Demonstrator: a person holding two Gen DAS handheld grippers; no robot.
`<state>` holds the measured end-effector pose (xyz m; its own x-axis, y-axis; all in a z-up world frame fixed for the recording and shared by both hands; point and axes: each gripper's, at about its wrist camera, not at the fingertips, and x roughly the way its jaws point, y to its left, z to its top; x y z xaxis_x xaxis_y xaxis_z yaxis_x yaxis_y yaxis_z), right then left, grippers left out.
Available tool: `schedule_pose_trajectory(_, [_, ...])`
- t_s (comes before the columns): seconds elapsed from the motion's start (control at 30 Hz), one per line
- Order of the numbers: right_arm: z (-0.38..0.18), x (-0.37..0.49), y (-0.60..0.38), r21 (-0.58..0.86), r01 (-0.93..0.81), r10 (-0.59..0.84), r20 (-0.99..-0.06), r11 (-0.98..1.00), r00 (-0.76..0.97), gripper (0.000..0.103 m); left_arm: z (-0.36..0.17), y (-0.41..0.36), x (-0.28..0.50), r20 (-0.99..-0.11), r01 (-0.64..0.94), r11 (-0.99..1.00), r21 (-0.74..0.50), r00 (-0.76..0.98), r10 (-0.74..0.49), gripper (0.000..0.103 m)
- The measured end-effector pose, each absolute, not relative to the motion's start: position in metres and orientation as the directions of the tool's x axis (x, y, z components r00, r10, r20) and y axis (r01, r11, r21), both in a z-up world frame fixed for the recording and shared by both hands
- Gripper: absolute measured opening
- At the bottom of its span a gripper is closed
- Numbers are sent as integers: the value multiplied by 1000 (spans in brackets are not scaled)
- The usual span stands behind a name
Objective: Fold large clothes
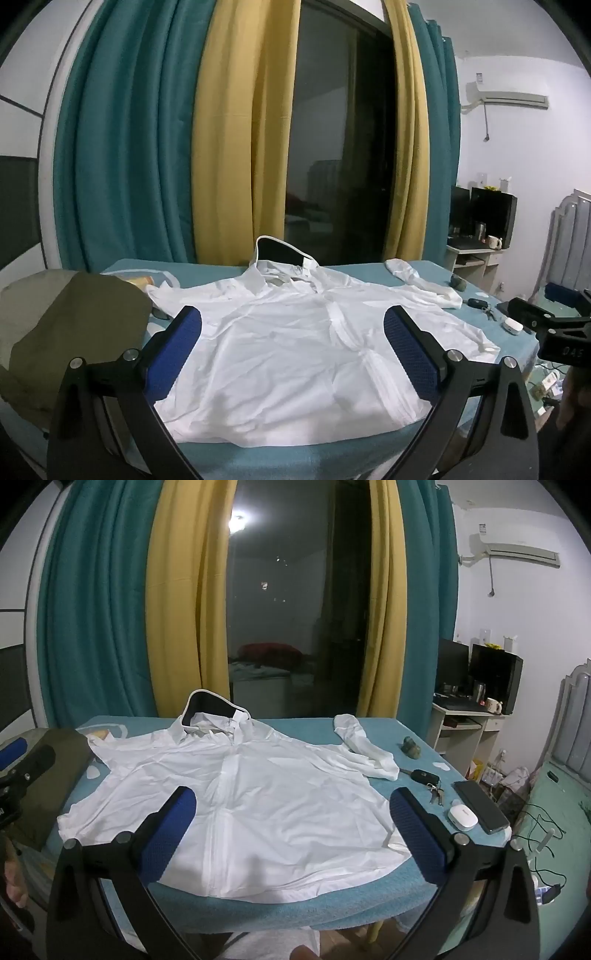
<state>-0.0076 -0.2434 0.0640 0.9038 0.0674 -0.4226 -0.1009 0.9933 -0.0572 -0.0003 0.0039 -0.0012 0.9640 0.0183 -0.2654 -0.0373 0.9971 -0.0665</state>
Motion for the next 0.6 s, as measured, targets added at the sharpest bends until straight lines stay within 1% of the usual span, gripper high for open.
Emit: schedule_pose_trajectory(0.6, [62, -8, -241, -55, -104, 71, -423, 993, 903, 103, 4, 4, 2, -258, -2, 998, -70, 966, -17, 101])
